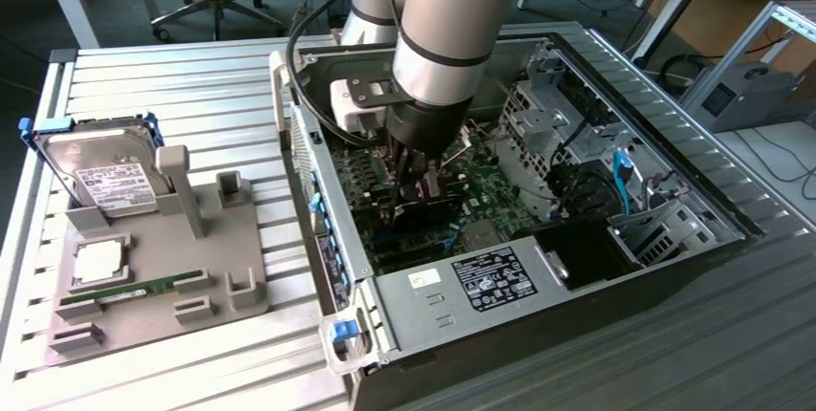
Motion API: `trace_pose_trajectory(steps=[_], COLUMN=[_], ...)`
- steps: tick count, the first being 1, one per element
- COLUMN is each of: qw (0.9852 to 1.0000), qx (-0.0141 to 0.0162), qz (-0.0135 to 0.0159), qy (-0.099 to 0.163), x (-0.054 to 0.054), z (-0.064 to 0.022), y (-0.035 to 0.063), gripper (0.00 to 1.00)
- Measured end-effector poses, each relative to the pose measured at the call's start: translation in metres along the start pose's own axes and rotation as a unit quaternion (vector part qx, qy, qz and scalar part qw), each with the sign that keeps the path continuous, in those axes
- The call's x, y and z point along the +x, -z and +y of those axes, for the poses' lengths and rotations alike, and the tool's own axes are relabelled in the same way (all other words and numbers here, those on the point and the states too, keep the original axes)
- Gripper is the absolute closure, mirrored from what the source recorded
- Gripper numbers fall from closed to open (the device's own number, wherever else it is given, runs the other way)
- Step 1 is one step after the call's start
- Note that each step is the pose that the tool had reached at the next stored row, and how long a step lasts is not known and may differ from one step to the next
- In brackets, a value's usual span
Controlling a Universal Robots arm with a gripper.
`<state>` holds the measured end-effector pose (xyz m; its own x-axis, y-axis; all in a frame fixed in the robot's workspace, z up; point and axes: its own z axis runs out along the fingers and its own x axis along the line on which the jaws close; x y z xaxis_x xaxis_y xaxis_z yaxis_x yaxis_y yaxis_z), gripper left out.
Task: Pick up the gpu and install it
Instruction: 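Press down on the gpu until it lock into place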
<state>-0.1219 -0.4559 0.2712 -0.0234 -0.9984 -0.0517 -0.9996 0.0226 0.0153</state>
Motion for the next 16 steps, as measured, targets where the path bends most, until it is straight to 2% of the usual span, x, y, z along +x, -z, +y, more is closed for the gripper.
trace_pose_trajectory(steps=[9, 16], qw=[1.0000, 1.0000], qx=[0.0002, 0.0004], qz=[0.0000, 0.0002], qy=[0.000, 0.000], x=[0.000, -0.001], z=[0.0018, 0.0020], y=[0.0004, 0.0123], gripper=[0.89, 0.89])
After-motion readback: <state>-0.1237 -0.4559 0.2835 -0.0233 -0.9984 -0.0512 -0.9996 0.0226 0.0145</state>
